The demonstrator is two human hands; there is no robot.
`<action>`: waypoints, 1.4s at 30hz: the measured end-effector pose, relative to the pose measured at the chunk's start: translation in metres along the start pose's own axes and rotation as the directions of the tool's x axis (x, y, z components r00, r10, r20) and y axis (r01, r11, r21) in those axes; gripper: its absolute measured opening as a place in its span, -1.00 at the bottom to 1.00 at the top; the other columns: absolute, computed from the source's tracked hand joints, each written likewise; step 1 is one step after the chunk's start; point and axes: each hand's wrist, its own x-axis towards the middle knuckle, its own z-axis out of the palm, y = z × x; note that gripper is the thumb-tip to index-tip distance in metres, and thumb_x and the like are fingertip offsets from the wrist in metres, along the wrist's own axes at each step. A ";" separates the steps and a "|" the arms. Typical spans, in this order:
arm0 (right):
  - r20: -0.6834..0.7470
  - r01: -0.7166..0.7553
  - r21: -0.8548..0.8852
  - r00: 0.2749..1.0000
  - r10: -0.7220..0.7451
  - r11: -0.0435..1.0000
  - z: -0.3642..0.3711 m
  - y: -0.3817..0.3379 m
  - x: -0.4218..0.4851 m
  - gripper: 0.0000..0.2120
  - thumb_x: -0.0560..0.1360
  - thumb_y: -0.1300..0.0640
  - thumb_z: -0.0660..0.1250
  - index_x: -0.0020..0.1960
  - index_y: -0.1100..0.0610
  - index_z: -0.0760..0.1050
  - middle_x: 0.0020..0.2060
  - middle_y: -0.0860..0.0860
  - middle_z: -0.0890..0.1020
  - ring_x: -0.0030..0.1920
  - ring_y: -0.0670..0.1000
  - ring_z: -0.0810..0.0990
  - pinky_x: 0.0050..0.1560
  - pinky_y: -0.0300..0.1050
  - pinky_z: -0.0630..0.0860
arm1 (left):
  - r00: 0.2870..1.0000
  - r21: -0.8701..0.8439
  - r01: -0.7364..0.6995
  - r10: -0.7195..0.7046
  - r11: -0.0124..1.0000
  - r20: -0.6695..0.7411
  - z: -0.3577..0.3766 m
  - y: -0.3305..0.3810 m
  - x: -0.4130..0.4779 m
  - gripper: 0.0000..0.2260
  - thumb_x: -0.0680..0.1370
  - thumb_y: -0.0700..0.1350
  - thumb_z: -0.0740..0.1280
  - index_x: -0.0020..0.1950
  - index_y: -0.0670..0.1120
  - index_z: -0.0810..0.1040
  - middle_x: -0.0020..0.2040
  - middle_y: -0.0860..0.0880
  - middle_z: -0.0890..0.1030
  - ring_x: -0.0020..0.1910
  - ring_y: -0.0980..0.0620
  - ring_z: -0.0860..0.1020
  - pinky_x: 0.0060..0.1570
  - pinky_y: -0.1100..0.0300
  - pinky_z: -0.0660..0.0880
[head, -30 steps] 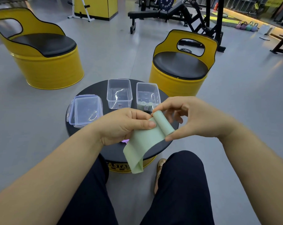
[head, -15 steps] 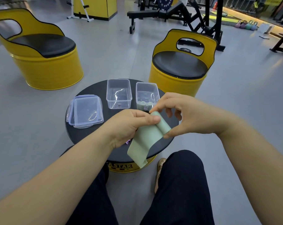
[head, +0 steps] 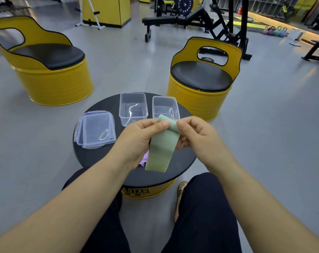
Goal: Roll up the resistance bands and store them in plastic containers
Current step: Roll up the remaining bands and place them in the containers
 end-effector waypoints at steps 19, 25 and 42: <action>0.075 0.096 -0.043 0.993 -0.093 0.994 -0.012 -0.006 -0.003 -0.80 0.46 0.28 0.37 0.00 0.02 0.54 -0.17 -0.01 0.66 -0.11 -0.09 0.65 0.04 -0.18 0.58 | 0.978 0.261 -0.200 0.209 0.944 -0.005 -0.004 0.004 -0.005 -0.81 0.39 -0.27 0.47 -0.07 -0.03 0.64 -0.19 -0.08 0.69 -0.17 0.04 0.66 -0.07 0.23 0.58; 0.080 0.043 0.023 0.996 -0.044 0.999 -0.007 -0.005 -0.005 -0.70 0.49 0.23 0.33 0.18 0.01 0.51 -0.02 0.10 0.69 0.01 0.02 0.67 0.09 -0.06 0.58 | 0.969 0.155 -0.228 0.240 0.961 -0.057 -0.001 0.006 -0.009 -0.76 0.38 -0.33 0.45 -0.08 -0.02 0.64 -0.23 0.03 0.70 -0.22 0.11 0.65 -0.23 0.35 0.52; 0.028 0.002 0.130 1.000 -0.005 0.992 0.005 -0.001 -0.012 -0.72 0.45 0.31 0.37 0.11 0.07 0.53 -0.20 0.08 0.72 -0.11 0.06 0.70 -0.04 -0.08 0.63 | 0.938 0.149 -0.278 0.302 0.949 -0.170 0.011 -0.002 -0.017 -0.81 0.34 -0.09 0.46 -0.07 0.08 0.65 -0.14 -0.08 0.69 -0.13 0.01 0.62 -0.05 0.05 0.60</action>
